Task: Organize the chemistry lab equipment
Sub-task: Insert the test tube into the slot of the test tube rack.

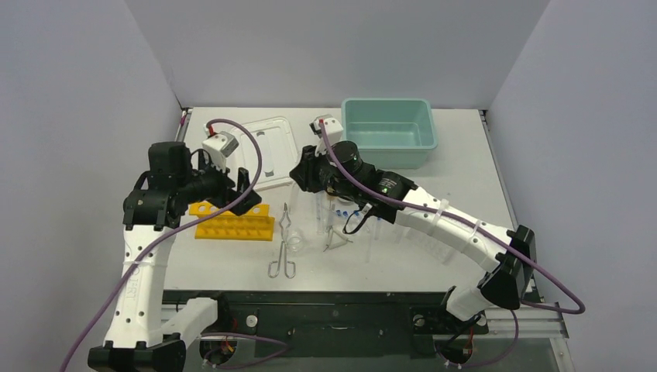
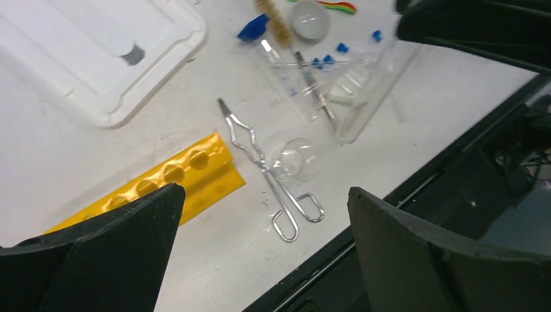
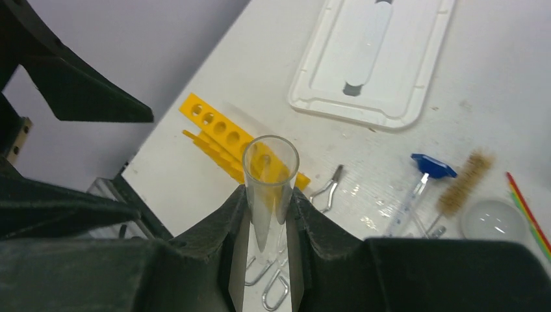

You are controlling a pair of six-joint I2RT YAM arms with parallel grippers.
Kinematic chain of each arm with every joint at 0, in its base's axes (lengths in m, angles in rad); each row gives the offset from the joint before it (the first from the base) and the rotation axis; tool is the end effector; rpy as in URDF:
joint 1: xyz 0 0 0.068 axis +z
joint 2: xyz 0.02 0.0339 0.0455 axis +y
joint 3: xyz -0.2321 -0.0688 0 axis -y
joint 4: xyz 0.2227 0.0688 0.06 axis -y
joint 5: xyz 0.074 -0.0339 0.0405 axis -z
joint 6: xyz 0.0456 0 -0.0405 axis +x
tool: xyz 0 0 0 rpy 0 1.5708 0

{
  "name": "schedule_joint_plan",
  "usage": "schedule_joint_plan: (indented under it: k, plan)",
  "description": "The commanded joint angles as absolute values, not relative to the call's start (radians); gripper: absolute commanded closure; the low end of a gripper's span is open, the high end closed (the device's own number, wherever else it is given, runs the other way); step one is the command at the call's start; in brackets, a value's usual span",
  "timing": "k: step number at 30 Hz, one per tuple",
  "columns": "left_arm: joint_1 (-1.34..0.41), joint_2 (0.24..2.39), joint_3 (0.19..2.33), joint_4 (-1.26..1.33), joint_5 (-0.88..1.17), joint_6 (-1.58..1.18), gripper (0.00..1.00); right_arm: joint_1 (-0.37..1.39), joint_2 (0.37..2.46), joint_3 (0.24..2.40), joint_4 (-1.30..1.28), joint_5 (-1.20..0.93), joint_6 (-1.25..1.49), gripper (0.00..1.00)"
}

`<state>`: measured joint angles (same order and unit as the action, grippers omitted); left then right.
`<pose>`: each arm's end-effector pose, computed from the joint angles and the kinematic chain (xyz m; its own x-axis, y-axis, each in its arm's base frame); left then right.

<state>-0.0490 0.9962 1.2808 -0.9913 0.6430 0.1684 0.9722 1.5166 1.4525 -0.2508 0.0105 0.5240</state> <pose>0.1732 -0.0359 0.3567 -0.5565 0.1616 -0.8150 0.5964 0.7607 -0.2564 0.1961 0.2866 0.3538 -0.5616 0.0645 -0.8249 -0.6230 0.6230 0.4729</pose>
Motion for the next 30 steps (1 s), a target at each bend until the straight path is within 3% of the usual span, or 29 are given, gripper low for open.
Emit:
schedule_joint_plan:
  k: [1,9,17,30]
  plan:
    - [-0.011,1.024,1.281,-0.975,0.416,0.204,0.03,0.971,1.440,1.440,-0.296,0.166,0.442,1.00]
    - [0.345,1.074,1.197,-0.839,0.296,0.206,0.03,0.974,1.437,1.418,-0.335,0.266,0.419,1.00]
    - [0.524,1.106,1.123,-0.753,0.229,0.226,0.02,0.991,1.424,1.384,-0.318,0.287,0.407,1.00]
    - [0.562,1.060,0.853,-0.418,0.091,0.328,0.00,1.005,1.424,1.342,-0.269,0.285,0.412,1.00]
